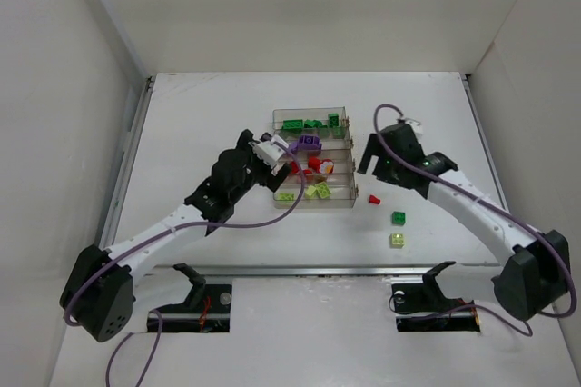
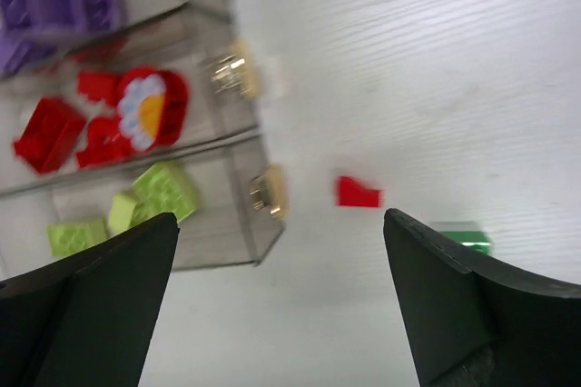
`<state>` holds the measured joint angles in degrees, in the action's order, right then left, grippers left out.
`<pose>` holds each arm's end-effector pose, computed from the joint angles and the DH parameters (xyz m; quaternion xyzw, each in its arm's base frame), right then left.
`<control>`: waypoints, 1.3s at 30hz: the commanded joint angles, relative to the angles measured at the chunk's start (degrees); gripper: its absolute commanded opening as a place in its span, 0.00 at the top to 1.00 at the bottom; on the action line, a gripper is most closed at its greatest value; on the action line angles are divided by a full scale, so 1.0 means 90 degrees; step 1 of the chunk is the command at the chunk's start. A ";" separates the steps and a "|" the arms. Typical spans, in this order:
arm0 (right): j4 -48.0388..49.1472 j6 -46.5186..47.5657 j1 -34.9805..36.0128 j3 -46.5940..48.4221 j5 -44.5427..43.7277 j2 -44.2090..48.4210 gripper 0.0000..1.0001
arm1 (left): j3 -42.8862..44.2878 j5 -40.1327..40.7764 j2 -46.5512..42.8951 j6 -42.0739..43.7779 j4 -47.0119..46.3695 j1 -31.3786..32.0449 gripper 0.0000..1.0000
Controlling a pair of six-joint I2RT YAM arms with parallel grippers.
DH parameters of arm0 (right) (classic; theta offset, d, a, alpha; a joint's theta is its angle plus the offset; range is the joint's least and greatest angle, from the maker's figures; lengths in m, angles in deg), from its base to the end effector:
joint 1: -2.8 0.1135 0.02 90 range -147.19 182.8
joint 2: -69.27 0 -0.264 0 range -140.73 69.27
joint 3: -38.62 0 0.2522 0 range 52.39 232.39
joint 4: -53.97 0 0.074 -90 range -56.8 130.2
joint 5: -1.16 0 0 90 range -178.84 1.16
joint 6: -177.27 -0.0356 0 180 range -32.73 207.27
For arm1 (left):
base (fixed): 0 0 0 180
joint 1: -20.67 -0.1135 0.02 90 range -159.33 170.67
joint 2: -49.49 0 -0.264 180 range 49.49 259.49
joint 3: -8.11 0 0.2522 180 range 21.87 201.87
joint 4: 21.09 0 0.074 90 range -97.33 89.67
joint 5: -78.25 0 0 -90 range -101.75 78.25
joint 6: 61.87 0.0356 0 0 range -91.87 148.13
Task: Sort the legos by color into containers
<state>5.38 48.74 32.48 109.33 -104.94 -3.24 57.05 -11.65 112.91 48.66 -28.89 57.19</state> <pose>0.2323 0.1210 0.2740 0.1192 0.9251 0.0790 0.3517 0.2049 -0.1517 0.2738 0.3563 0.6567 -0.0918 0.6583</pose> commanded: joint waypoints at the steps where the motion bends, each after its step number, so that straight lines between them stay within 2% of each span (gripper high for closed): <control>1: -0.0525 -0.0456 -0.0737 -0.0592 0.0020 0.0400 0.00 | -0.0129 0.0038 -0.0288 -0.0162 -0.0426 -0.0024 0.08; 7: -0.0525 -0.0807 -0.1479 -0.1483 0.0304 0.0636 0.00 | -0.0441 0.0096 -0.0532 -0.0279 -0.0699 -0.0082 0.07; 15: -0.0398 -0.0808 -0.1549 -0.1542 0.0608 -0.0644 0.02 | -0.0813 0.0282 -0.0854 -0.0222 -0.0944 -0.0141 0.06; 16: -0.0398 -0.0721 -0.1549 -0.1542 0.0607 -0.0702 0.07 | -0.0881 0.0282 -0.0855 -0.0221 -0.0944 -0.0141 0.06; 22: -0.0398 -0.0661 -0.1549 -0.1601 0.0597 -0.0644 0.18 | -0.1018 0.0350 -0.0972 -0.0163 -0.1061 -0.0199 0.05; 25: -0.0233 -0.0603 -0.1549 -0.1679 0.0724 -0.0644 0.31 | -0.1018 0.0350 -0.0972 -0.0162 -0.1119 -0.0268 0.05; 26: -0.0174 -0.0603 -0.1549 -0.1747 0.0724 -0.0712 0.41 | -0.1018 0.0350 -0.0972 -0.0162 -0.1120 -0.0268 0.05; 30: -0.0173 -0.0535 -0.1549 -0.1631 0.0724 -0.0966 0.43 | -0.1018 0.0350 -0.0914 -0.0162 -0.1120 -0.0268 0.05; 32: -0.0115 -0.0534 -0.1549 -0.1630 0.0666 -0.0967 0.49 | -0.1018 0.0350 -0.0914 -0.0162 -0.1120 -0.0268 0.05; 33: -0.0114 -0.0534 -0.1549 -0.1630 0.0666 -0.0967 0.58 | -0.1018 0.0350 -0.0914 -0.0162 -0.1178 -0.0268 0.05; 36: -0.0114 -0.0534 -0.1549 -0.1630 0.0666 -0.0908 0.73 | -0.1018 0.0350 -0.0914 -0.0162 -0.1178 -0.0268 0.05; 37: -0.0114 -0.0534 -0.1549 -0.1630 0.0666 -0.0908 0.84 | -0.1018 0.0350 -0.0914 -0.0162 -0.1178 -0.0268 0.05; 39: -0.0114 -0.0476 -0.1549 -0.1630 0.0666 -0.0908 0.95 | -0.1018 0.0350 -0.0914 -0.0162 -0.1178 -0.0268 0.05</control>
<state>2.25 44.04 18.57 94.38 -98.90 -11.06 48.46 -8.87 105.87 47.33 -35.84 54.96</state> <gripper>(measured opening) 0.425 0.953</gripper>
